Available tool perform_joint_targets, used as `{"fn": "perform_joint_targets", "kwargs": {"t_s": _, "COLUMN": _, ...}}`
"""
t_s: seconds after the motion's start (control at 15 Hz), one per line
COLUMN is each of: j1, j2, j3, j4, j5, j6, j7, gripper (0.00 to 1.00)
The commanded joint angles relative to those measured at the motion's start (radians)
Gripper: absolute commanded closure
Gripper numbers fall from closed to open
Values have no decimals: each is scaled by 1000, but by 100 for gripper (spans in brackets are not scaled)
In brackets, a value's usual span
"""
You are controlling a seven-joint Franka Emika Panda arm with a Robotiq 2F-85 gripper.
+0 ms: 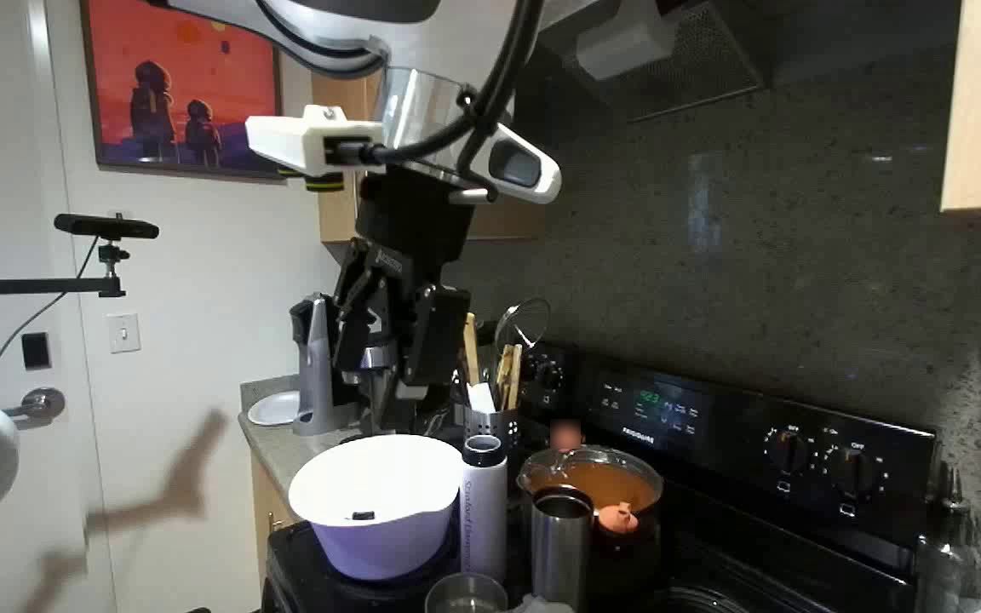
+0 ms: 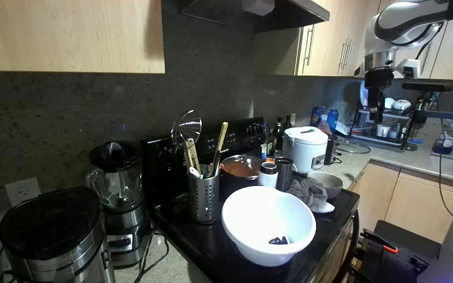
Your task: Pick up the white dish from the stove, pour some some of its contents in the bowl and put the back on the stove.
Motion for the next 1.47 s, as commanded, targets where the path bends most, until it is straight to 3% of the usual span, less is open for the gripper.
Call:
{"fn": "perform_joint_targets", "kwargs": {"t_s": 0.0, "j1": -21, "j2": 6, "j3": 16, "j4": 2, "j5": 8, "j6": -1, "j7": -10, "gripper": 0}}
{"fn": "perform_joint_targets", "kwargs": {"t_s": 0.67, "j1": -12, "j2": 2, "j3": 31, "j4": -9, "j5": 6, "j6": 3, "j7": -9, "gripper": 0}}
{"fn": "perform_joint_targets", "kwargs": {"t_s": 0.93, "j1": 63, "j2": -41, "j3": 143, "j4": -91, "j5": 44, "j6": 9, "j7": -11, "gripper": 0}}
{"fn": "perform_joint_targets", "kwargs": {"t_s": 1.4, "j1": 300, "j2": -114, "j3": 416, "j4": -255, "j5": 159, "j6": 58, "j7": -13, "gripper": 0}}
